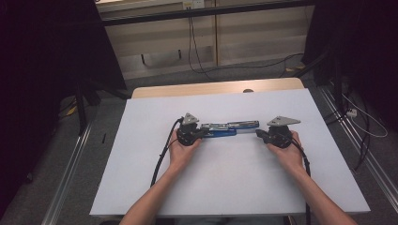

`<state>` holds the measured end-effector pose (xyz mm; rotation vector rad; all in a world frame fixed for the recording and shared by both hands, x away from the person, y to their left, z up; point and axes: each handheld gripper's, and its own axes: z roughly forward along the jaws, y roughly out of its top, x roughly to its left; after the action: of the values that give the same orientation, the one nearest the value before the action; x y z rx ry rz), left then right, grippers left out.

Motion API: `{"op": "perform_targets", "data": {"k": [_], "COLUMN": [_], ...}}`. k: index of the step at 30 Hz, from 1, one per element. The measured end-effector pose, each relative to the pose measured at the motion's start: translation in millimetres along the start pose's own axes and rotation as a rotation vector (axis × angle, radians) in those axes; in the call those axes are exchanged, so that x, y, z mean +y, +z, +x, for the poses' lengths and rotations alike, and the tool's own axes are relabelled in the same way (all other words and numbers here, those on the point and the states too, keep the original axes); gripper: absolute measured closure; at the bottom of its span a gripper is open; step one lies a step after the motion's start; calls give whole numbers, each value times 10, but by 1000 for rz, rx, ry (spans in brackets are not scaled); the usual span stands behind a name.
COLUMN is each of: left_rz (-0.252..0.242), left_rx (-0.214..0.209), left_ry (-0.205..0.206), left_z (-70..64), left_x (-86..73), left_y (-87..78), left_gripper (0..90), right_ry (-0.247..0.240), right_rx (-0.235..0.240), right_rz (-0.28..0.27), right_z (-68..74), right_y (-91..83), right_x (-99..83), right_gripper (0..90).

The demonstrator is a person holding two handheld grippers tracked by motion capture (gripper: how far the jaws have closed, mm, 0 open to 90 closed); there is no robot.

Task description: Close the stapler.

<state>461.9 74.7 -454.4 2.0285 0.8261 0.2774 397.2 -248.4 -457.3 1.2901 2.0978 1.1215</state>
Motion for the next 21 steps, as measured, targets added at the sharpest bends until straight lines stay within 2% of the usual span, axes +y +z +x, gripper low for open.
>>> {"op": "perform_targets", "data": {"k": [6, 11, 18, 21], "left_rz": [1, -1, -2, 2], "left_rx": [1, 3, 1, 1], "left_ry": [8, 12, 29, 19], "left_z": [-1, -5, 3, 6], "left_x": [0, 2, -1, -2], "left_y": [-1, 2, 0, -7], "left_gripper": [900, 900, 900, 900], "right_ry": [-5, -3, -13, -11], "right_rx": [-21, -30, -33, -26], "right_rz": [42, 80, 102, 112], "right_z": [-21, -22, -7, -12], "right_y": [13, 89, 148, 170], "right_x": [74, 84, 115, 123], "right_gripper": [900, 900, 900, 900]}}
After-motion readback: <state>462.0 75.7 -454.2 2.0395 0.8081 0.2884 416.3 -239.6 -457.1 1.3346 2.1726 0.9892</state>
